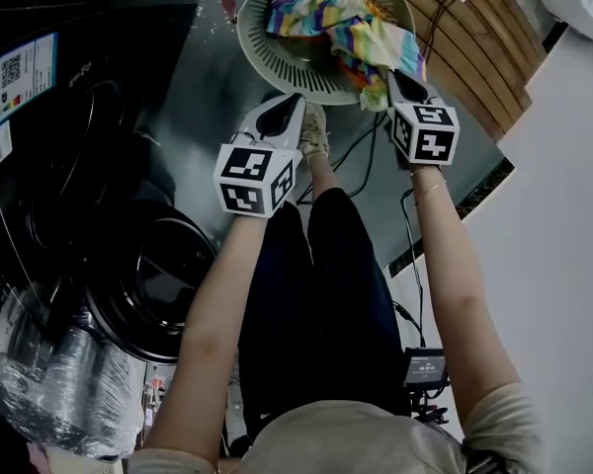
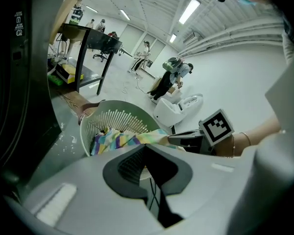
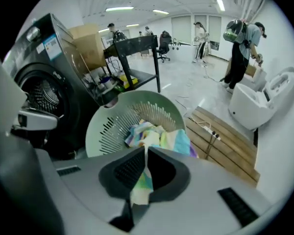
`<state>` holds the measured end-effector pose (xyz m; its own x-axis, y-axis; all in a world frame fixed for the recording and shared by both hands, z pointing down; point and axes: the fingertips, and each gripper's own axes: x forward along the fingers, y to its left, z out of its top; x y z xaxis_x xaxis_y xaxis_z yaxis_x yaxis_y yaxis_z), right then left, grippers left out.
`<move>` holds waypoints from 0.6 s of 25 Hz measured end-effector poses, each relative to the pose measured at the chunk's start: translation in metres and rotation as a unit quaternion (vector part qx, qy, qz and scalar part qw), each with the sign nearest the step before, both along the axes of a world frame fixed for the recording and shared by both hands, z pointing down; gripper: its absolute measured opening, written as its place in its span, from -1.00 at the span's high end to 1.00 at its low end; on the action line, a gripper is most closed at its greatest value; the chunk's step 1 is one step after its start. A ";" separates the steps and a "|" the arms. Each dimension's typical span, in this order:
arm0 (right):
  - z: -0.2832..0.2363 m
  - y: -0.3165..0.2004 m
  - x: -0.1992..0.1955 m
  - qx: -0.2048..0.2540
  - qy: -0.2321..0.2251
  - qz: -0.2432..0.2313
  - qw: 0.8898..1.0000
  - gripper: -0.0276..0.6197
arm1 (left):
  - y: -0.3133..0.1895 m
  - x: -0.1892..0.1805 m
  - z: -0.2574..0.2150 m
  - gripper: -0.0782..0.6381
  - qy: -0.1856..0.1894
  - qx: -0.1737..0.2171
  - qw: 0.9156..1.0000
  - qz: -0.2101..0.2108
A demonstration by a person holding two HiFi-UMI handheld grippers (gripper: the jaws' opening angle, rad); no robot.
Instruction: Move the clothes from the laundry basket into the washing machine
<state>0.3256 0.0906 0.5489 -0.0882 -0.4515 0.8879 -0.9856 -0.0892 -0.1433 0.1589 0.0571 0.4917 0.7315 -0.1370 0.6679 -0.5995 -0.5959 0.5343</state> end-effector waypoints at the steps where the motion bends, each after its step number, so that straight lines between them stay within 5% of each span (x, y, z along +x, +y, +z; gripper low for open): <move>1: -0.013 -0.004 -0.007 0.013 -0.014 -0.004 1.000 0.85 | 0.000 0.001 -0.008 0.76 0.005 0.002 1.000 0.003; 8: -0.129 -0.021 -0.058 0.092 -0.076 -0.005 0.993 0.85 | -0.008 0.008 -0.093 0.73 0.056 0.044 0.996 0.044; 15: -0.273 -0.048 -0.091 0.201 -0.116 -0.021 0.973 0.86 | -0.013 0.014 -0.186 0.07 0.071 0.125 0.985 0.099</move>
<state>0.2344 0.0423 0.2759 -0.2911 -0.7490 0.5951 -0.9245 0.0602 -0.3764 0.1733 0.0444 0.3054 0.8436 -0.1293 0.5211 -0.3884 -0.8170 0.4261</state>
